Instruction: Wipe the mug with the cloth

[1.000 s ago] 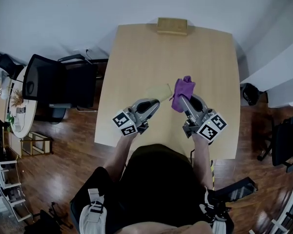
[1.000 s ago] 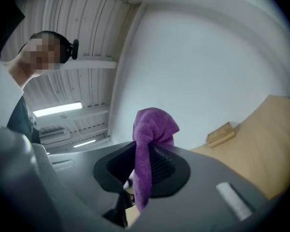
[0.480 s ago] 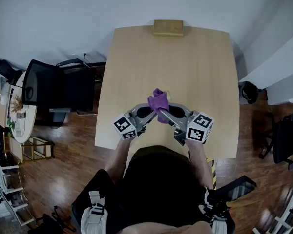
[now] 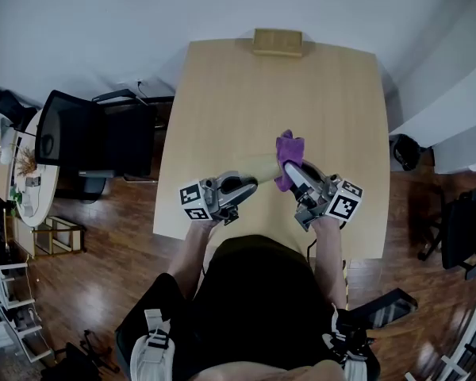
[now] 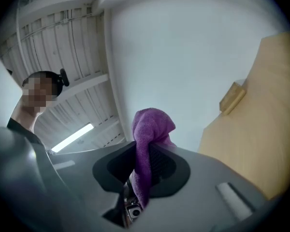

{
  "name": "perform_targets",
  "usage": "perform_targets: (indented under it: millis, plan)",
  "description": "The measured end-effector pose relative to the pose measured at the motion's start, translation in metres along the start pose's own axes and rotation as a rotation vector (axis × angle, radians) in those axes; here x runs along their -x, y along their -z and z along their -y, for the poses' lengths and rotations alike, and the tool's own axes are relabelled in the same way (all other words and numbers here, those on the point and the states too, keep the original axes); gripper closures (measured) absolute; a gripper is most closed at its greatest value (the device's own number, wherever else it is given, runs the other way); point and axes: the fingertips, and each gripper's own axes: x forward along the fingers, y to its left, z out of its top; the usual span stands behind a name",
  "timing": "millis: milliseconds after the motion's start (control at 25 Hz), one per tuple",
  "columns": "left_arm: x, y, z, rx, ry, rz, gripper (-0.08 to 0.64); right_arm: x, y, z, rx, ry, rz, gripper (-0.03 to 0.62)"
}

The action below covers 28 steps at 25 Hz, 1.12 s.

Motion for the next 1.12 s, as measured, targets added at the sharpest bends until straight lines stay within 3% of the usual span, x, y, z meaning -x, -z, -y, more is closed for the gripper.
perform_targets:
  millis: [80,280,360,440,520,560,640,720,800,840,1000,1120]
  plan:
    - [0.003,0.005,0.0,0.009,-0.003,-0.02,0.514,-0.001,0.012,0.013,-0.034,0.023,-0.015,0.532]
    - [0.019,0.018,-0.019,0.05,-0.085,-0.023,0.52,0.016,0.027,0.06,0.008,0.261,-0.089,0.532]
    - [0.023,0.016,-0.022,0.054,-0.099,-0.014,0.518,0.018,0.013,0.045,0.009,0.207,-0.031,0.532]
    - [0.024,0.015,-0.024,0.051,-0.098,-0.019,0.518,0.01,0.003,0.02,0.005,0.079,0.0,0.532]
    - [0.02,0.014,-0.022,0.052,-0.069,-0.014,0.518,0.0,0.008,0.009,-0.01,0.003,-0.034,0.532]
    - [0.017,0.013,-0.019,0.051,-0.046,-0.009,0.518,-0.002,0.013,0.015,-0.03,0.005,-0.05,0.532]
    - [0.014,0.016,-0.018,0.048,-0.029,-0.018,0.514,0.001,0.025,0.044,-0.1,0.074,-0.053,0.532]
    - [0.017,0.024,-0.028,0.047,-0.072,-0.054,0.517,0.016,0.038,0.084,-0.136,0.229,-0.074,0.532]
    - [0.025,0.036,-0.051,0.024,-0.17,-0.143,0.518,0.035,0.047,0.109,-0.118,0.365,-0.098,0.532]
    - [0.031,0.045,-0.068,-0.006,-0.235,-0.22,0.518,0.042,0.047,0.115,-0.123,0.389,-0.085,0.532]
    - [0.056,0.092,-0.155,-0.16,-0.452,-0.599,0.518,0.053,0.04,0.132,-0.179,0.408,-0.011,0.532]
    - [0.058,0.116,-0.209,-0.215,-0.51,-0.854,0.518,0.061,0.036,0.145,-0.196,0.449,0.008,0.532]
